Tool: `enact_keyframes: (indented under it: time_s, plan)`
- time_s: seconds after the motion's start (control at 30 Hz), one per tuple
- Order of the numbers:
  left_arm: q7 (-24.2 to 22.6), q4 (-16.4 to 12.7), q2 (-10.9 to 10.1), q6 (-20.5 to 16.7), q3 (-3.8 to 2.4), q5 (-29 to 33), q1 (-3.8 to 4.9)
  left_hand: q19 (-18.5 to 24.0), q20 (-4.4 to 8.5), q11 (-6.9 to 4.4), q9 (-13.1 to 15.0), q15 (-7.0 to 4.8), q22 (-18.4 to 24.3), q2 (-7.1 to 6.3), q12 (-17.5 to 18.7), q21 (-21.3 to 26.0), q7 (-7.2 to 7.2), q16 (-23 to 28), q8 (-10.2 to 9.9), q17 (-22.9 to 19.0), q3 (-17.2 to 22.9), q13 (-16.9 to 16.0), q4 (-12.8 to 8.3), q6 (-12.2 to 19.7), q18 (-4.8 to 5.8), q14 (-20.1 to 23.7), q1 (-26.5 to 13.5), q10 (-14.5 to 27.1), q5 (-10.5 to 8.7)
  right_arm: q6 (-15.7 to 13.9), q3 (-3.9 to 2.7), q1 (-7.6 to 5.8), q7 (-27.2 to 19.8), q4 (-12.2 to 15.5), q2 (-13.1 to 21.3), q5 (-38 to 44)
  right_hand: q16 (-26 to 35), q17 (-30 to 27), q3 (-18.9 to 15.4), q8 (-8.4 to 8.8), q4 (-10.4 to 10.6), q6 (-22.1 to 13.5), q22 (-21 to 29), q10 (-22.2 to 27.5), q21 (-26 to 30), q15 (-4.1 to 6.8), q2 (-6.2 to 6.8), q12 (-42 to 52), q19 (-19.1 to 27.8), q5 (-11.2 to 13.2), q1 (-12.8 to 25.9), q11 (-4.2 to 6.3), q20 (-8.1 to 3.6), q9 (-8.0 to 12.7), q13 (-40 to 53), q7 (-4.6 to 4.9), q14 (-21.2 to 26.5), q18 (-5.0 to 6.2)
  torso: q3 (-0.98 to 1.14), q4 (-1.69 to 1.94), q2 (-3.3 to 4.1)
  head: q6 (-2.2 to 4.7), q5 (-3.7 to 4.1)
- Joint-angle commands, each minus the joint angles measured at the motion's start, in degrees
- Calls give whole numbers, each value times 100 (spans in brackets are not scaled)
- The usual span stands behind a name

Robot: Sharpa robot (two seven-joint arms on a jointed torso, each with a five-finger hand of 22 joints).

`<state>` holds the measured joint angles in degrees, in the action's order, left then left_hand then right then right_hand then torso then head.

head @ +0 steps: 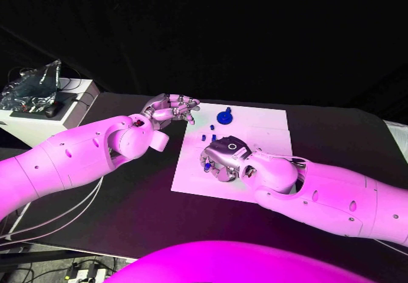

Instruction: Assemble the parts on the task board

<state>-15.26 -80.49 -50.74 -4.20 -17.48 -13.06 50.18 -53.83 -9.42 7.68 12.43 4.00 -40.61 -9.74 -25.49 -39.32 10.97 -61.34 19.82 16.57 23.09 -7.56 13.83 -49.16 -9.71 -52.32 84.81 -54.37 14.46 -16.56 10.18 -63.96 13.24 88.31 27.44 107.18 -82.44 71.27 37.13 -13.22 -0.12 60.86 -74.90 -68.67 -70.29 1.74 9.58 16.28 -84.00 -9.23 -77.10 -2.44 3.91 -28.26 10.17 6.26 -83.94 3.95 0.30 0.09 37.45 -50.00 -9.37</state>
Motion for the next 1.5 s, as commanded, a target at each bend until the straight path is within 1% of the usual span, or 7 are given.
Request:
enact_keyframes:
  time_s: [0.03,0.73,0.87,1.1,1.27,1.37,1.5]
  plan:
    - [-18,-8,11,107,-5,17,1,35,0,7,-8,5,-5,30,20,9,26,19,-15,2,40,6,-1,23,-68,9,-32,39,-19,15,8,12,35,7,7,67,-6,5,5,-36,-14,56,-1043,-33,-36,28,-62,-24,-307,-39,-19,2,-38,-14,8,21,-244,-80,-2,0,0,0,-7]
    - [-6,-13,-1,120,-5,16,1,37,-1,9,-9,6,-6,29,25,10,25,22,-14,2,43,9,-3,22,-68,11,-40,47,-19,20,8,13,45,82,47,75,-8,8,2,-42,-25,66,-1045,-46,-39,31,-52,-28,-307,-44,-17,4,-40,-22,10,20,-245,-80,-1,-1,-1,0,-13]
    - [-4,-14,-2,124,-5,16,1,37,-1,9,-9,6,-6,29,25,10,25,22,-14,2,43,9,-3,22,-68,11,-40,47,-19,46,8,13,44,70,44,76,-8,8,2,-42,-25,66,-1045,-46,-39,31,-52,-28,-307,-44,-17,4,-40,-22,10,20,-245,-80,-3,3,1,0,-12]
    - [-2,-15,-1,123,-5,16,1,37,-1,9,-9,6,-6,29,25,10,25,22,-14,2,43,9,-3,22,-68,11,-40,47,-19,106,7,13,29,10,12,73,9,-31,-16,-30,-31,42,-1032,-30,22,27,-27,-55,-297,-25,8,-6,-39,-26,6,30,-236,-71,-3,-4,0,0,-5]
    - [5,-16,1,128,-5,15,1,37,-1,9,-9,6,-6,29,25,10,25,22,-14,2,43,9,-3,22,-68,11,-40,47,-19,201,9,15,-14,-54,-29,64,12,-37,-79,145,-18,-207,-1033,70,51,-28,37,-166,-290,-70,99,-66,-11,28,-12,95,-234,-70,-5,4,-1,0,2]
    - [13,-15,1,137,-5,14,1,37,-1,9,-9,6,-6,29,25,10,25,22,-14,2,43,9,-3,22,-68,11,-40,47,-19,265,11,24,-23,-92,-47,61,10,-36,-108,185,-9,-243,-1019,120,116,-46,69,-209,-279,-76,132,-88,3,42,-20,109,-234,-62,-4,3,-1,0,-3]
    - [20,-16,-2,144,-5,12,1,42,-4,11,-11,9,-7,24,30,13,26,26,-14,3,47,13,-8,24,-68,14,-55,56,-21,349,16,34,-25,-130,-54,55,15,-49,-183,306,53,-381,-989,247,258,-89,169,-318,-252,-121,246,-137,39,91,-51,138,-227,-42,-4,2,-2,0,-5]
